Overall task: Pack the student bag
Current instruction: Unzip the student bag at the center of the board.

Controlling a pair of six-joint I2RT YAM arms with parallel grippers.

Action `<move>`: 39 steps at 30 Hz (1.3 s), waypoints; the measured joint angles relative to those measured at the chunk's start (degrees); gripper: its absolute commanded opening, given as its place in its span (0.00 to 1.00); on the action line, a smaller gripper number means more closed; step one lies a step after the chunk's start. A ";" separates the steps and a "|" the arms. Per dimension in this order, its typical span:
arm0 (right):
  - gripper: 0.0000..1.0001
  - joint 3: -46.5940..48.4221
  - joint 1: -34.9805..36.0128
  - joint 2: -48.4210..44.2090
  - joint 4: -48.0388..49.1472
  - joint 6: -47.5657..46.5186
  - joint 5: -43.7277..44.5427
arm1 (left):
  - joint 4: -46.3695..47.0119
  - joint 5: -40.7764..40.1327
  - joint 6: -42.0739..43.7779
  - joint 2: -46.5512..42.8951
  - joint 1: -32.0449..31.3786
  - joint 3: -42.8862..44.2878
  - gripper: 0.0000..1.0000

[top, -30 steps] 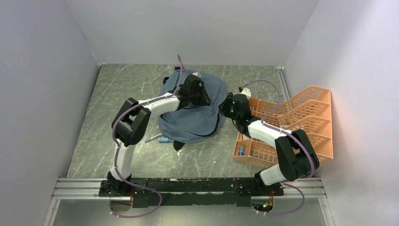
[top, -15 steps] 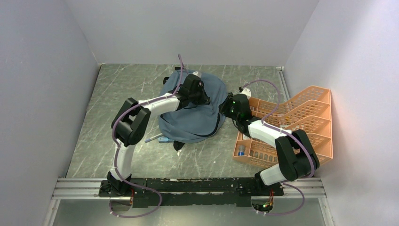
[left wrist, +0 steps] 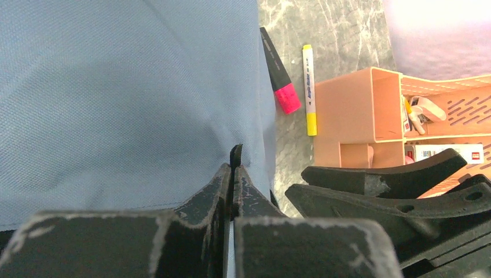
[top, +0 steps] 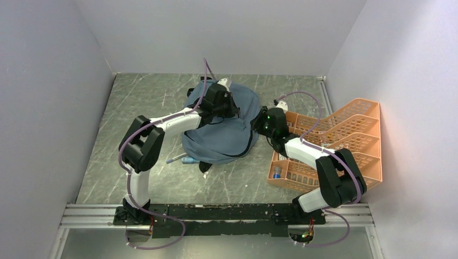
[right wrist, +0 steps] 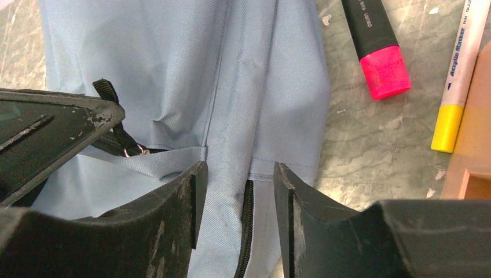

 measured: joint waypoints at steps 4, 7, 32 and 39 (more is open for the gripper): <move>0.50 0.04 0.00 0.00 0.11 0.22 -1.05 | 0.13 -0.33 1.79 -0.52 0.00 -0.33 0.05; 0.51 0.33 -0.04 0.52 0.94 0.90 -3.17 | 0.20 -0.59 2.86 -0.72 0.00 -1.05 0.05; 0.56 6.64 -2.40 11.37 8.11 10.12 -13.53 | 1.36 -1.29 4.70 -1.75 0.00 -3.87 0.05; 0.50 9.68 -2.51 14.32 8.04 10.08 -15.10 | 1.57 -1.27 4.70 -1.84 0.00 -3.87 0.05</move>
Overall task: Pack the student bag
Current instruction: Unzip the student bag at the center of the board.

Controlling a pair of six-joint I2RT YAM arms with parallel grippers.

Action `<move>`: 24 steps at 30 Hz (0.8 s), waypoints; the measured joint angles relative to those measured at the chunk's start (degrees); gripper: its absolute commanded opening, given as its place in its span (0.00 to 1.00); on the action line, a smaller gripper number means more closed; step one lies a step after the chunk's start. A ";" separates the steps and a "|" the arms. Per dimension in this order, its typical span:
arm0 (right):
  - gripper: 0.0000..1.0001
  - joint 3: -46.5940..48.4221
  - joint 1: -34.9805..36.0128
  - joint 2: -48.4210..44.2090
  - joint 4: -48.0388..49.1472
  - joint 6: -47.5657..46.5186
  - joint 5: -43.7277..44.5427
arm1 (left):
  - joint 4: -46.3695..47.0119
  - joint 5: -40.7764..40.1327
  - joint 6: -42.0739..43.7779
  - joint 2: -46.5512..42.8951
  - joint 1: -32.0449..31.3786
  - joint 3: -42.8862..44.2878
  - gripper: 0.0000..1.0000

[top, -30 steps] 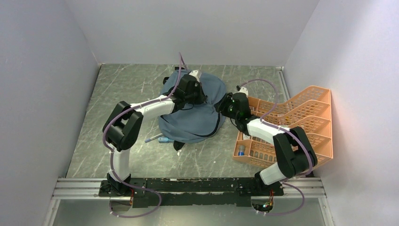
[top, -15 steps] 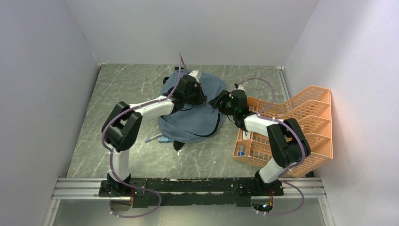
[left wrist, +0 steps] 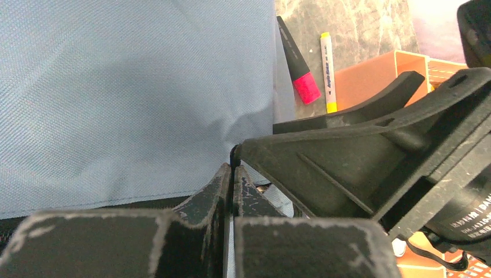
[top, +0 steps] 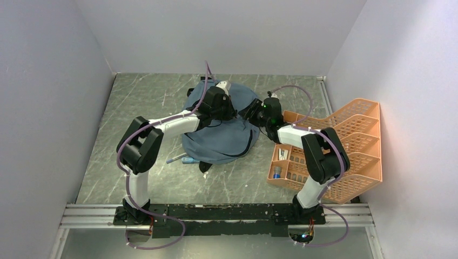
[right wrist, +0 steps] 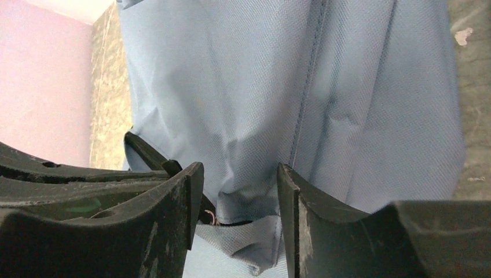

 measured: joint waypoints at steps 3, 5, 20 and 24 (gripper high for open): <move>0.40 1.01 0.00 1.36 -0.26 -0.28 -0.76 | 0.09 0.00 0.00 0.00 0.00 0.00 0.05; 0.27 1.33 -0.02 1.92 -0.55 -0.68 -0.94 | 0.11 0.00 0.07 0.00 0.00 0.00 0.05; 0.00 1.38 -0.37 2.29 -1.64 -1.05 -0.33 | -0.66 -1.66 0.37 -2.67 3.69 -2.71 0.05; 0.00 1.38 -0.50 2.29 -1.62 -1.05 -0.37 | -1.38 -2.80 0.81 -3.65 6.58 -3.28 0.05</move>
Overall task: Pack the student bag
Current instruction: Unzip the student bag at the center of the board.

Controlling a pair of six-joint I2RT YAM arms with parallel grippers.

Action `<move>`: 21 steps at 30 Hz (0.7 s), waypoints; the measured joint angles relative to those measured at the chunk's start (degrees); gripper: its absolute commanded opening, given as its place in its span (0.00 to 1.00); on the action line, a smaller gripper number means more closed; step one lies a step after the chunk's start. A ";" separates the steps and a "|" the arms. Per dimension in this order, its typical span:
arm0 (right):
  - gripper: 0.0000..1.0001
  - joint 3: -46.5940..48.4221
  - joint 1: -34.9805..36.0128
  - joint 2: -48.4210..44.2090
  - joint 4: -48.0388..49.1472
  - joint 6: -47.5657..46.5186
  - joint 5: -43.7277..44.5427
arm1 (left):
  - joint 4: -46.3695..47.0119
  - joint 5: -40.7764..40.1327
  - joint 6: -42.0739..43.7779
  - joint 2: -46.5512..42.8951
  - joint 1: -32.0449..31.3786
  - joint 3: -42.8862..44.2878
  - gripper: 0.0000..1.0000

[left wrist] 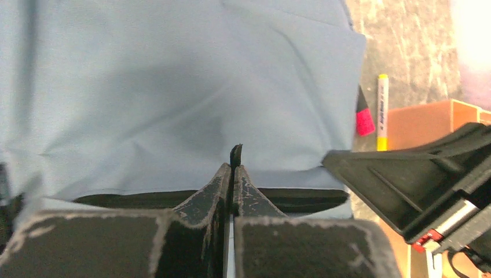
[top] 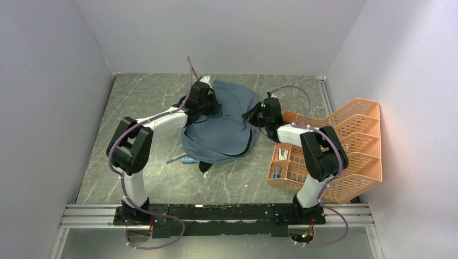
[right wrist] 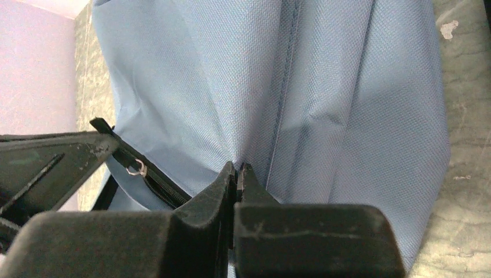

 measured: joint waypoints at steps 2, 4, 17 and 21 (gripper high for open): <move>0.00 -0.02 -0.04 0.00 -0.02 0.00 -0.02 | -0.33 -0.39 0.28 -0.31 1.25 -0.28 0.05; 0.00 -0.04 -0.13 0.00 0.00 0.00 -0.17 | -0.79 -0.81 0.61 -0.61 2.38 -0.66 0.05; 0.00 -0.22 -0.68 -0.61 0.00 -0.02 -1.11 | -3.65 -4.09 3.67 -2.32 10.95 -1.97 0.05; 0.00 -0.22 -0.70 -0.79 0.00 -0.09 -1.31 | -4.35 -4.13 4.68 -2.32 11.87 -1.95 0.05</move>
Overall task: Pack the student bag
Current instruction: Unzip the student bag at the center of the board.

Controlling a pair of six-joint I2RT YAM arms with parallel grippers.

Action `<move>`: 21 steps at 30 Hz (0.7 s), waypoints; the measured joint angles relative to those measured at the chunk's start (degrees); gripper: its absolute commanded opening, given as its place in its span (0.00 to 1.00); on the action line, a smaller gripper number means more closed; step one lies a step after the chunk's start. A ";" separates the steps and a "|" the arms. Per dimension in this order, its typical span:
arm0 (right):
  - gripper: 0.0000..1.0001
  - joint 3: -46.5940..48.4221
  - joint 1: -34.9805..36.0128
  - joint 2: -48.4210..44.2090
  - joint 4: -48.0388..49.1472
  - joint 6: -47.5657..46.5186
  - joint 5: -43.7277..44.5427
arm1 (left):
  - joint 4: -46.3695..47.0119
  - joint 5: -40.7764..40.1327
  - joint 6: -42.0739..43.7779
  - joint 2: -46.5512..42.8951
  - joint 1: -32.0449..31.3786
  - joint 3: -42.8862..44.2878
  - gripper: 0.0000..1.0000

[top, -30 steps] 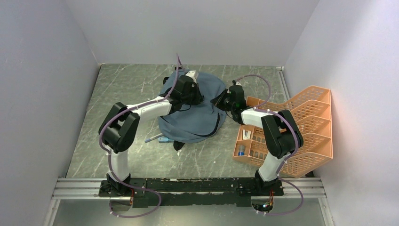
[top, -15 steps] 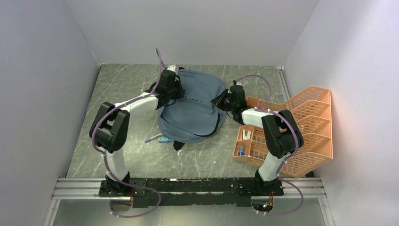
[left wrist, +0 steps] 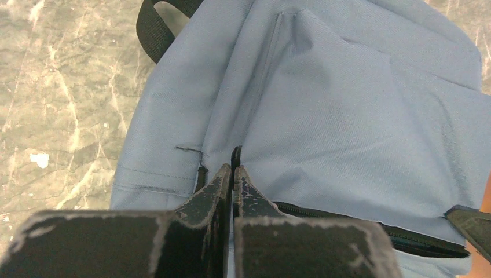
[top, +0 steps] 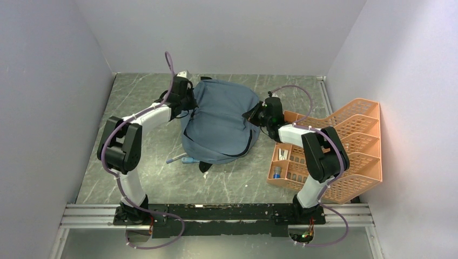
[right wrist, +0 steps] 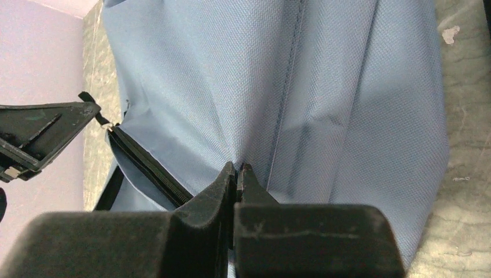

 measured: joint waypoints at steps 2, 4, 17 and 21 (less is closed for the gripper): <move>0.00 -0.02 -0.02 -0.20 0.00 -0.20 -0.17 | -0.20 0.15 0.46 0.07 0.24 0.02 0.05; 0.00 -0.24 -0.02 -0.55 0.24 -0.63 -0.59 | -0.66 0.68 0.90 0.39 0.46 0.50 0.08; 0.33 -1.66 -0.68 -8.46 -0.72 -8.50 -1.22 | -4.72 2.08 0.85 -4.02 2.21 -0.44 0.58; 0.38 -1.64 -0.68 -10.67 -1.18 -10.97 -1.20 | -7.61 2.08 -0.96 -11.34 2.25 -5.70 0.66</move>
